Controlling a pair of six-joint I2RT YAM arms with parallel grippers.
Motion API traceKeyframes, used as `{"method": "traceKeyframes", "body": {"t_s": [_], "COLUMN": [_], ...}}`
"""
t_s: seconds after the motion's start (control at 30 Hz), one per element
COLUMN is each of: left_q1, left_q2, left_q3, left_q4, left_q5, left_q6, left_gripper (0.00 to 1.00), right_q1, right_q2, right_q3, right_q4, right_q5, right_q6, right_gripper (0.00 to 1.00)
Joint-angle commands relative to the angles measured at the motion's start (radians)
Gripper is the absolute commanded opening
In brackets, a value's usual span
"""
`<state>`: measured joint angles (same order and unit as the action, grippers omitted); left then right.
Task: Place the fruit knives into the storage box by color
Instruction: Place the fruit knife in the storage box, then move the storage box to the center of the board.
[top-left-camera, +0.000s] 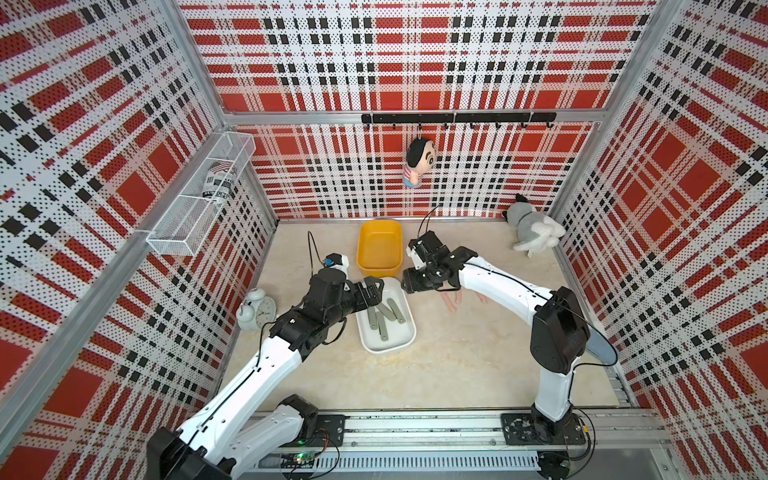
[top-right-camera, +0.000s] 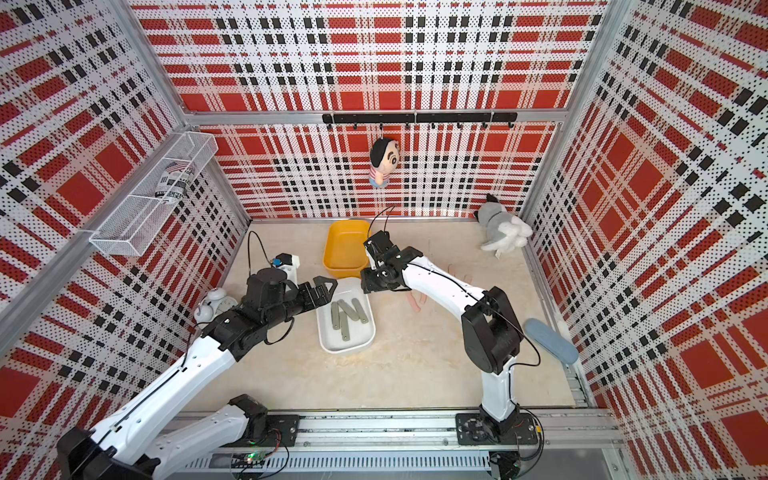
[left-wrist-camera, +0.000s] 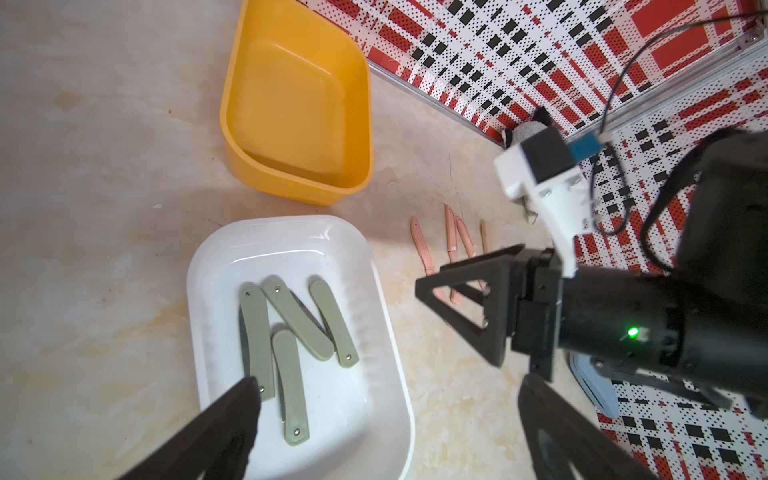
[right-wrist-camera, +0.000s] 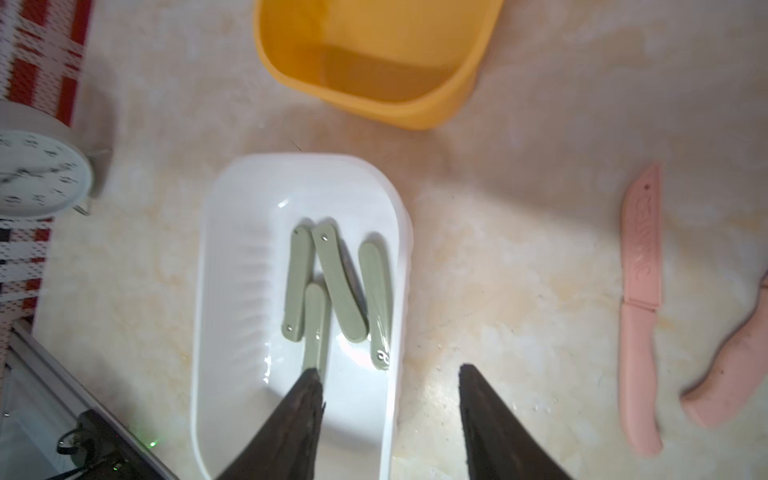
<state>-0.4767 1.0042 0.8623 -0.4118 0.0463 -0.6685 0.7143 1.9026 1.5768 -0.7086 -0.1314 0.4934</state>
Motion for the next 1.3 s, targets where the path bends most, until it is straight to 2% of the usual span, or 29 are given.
{"method": "traceKeyframes", "body": {"t_s": [0.0, 0.3, 0.53, 0.83, 1.27], "left_q1": [0.015, 0.005, -0.007, 0.008, 0.039], "left_q2": [0.034, 0.053, -0.008, -0.057, -0.107], "left_q3": [0.031, -0.019, -0.097, -0.127, -0.147], "left_q4": [0.011, 0.029, 0.014, 0.003, -0.010], "left_q5": [0.037, 0.119, 0.071, 0.051, 0.055], "left_q6": [0.057, 0.026, -0.021, -0.039, -0.036], "left_gripper": [0.98, 0.98, 0.98, 0.98, 0.98], "right_q1": [0.018, 0.083, 0.107, 0.134, 0.187], "right_q2": [0.005, 0.010, 0.020, 0.064, 0.224], "right_q3": [-0.061, -0.158, -0.180, -0.111, 0.134], "right_q4": [0.009, 0.069, 0.104, 0.102, 0.054], "right_q5": [-0.032, -0.077, -0.102, -0.128, -0.176], "right_q6": [-0.003, 0.030, 0.039, 0.043, 0.042], "right_gripper": [0.55, 0.55, 0.52, 0.49, 0.49]}}
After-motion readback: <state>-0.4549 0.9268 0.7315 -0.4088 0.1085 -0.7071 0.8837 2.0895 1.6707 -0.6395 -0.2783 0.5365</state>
